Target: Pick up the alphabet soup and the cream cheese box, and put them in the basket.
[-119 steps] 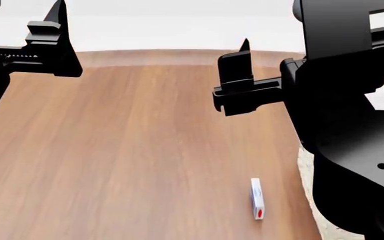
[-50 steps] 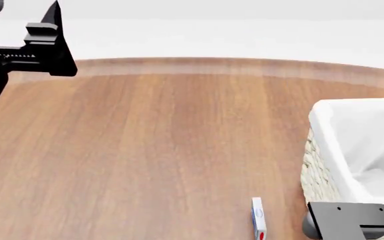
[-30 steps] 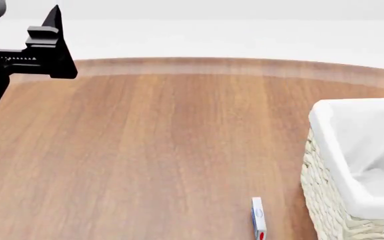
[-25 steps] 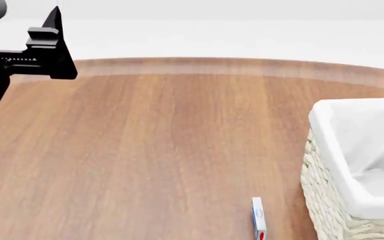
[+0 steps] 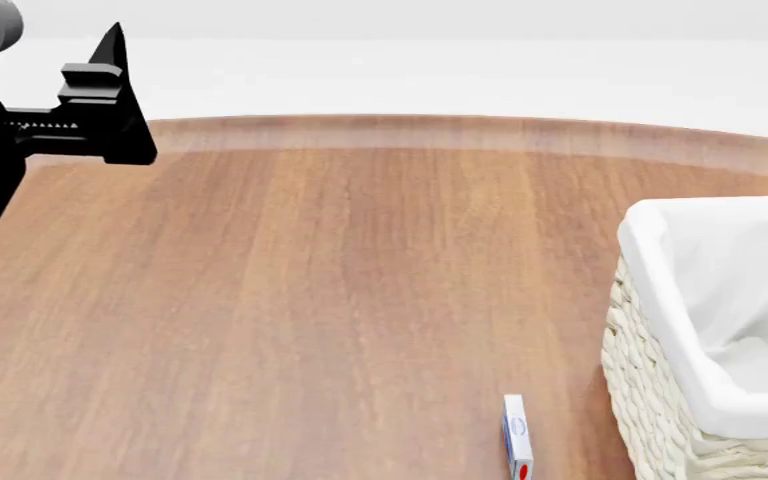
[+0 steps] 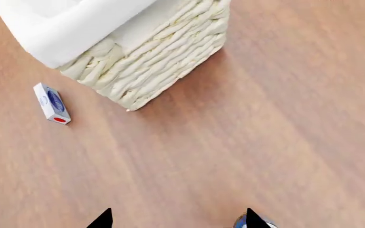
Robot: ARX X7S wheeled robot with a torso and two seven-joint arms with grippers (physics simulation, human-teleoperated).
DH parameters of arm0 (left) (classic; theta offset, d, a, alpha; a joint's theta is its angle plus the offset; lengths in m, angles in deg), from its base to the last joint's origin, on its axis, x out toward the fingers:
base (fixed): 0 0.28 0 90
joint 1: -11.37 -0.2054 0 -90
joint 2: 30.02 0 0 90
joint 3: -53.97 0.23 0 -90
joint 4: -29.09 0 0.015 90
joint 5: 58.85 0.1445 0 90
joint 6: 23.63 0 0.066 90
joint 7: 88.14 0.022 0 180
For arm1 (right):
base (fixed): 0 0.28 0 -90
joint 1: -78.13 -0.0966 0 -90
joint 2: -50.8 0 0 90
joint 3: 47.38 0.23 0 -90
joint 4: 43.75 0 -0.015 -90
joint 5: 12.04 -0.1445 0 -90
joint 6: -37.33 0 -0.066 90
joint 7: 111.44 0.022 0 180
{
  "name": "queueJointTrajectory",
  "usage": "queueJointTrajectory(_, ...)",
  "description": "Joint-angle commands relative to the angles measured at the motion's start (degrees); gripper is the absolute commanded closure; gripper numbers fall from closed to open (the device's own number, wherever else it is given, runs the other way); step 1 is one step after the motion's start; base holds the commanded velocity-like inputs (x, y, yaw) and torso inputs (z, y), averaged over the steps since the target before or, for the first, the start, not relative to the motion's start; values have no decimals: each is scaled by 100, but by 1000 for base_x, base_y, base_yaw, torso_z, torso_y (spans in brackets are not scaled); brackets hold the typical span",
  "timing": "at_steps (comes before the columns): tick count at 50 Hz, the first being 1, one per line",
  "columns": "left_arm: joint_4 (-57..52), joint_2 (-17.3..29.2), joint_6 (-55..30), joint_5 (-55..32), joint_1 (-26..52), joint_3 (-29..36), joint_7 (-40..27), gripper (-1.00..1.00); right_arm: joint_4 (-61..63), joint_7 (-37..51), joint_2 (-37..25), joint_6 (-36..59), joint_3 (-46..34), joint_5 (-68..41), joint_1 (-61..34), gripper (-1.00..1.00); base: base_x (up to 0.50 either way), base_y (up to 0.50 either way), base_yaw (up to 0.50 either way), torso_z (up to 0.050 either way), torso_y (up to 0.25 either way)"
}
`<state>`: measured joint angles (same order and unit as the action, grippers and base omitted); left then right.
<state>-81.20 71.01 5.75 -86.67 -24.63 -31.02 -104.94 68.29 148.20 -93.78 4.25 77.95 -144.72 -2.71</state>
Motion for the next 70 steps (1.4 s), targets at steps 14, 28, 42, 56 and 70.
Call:
queueJointTrajectory(14, 128, 56, 147, -11, -53, 97, -21, -100, -77, 101, 451, 424, 1823, 141, 1302, -100, 0, 0, 0, 0, 0)
queueJointTrajectory(28, 159, 75, 211, -19, -84, 154, -51, -100, -237, -211, 820, 755, 1939, 485, 1575, -100, 0, 0, 0, 0, 0)
queueJointTrajectory(42, 213, 89, 279, -14, -91, 239, -75, -100, -576, -675, 916, 893, 1349, 946, 1272, -100, 0, 0, 0, 0, 0)
queueJointTrajectory(56, 276, 126, 369, -5, -125, 304, -87, -100, -1013, -1459, 1214, 1093, 1048, 1891, 1010, -100, 0, 0, 0, 0, 0)
queueJointTrajectory(70, 319, 150, 422, -9, -157, 370, -107, -100, -1327, -2130, 1435, 1133, 1100, 2659, 1090, -100, 0, 0, 0, 0, 0)
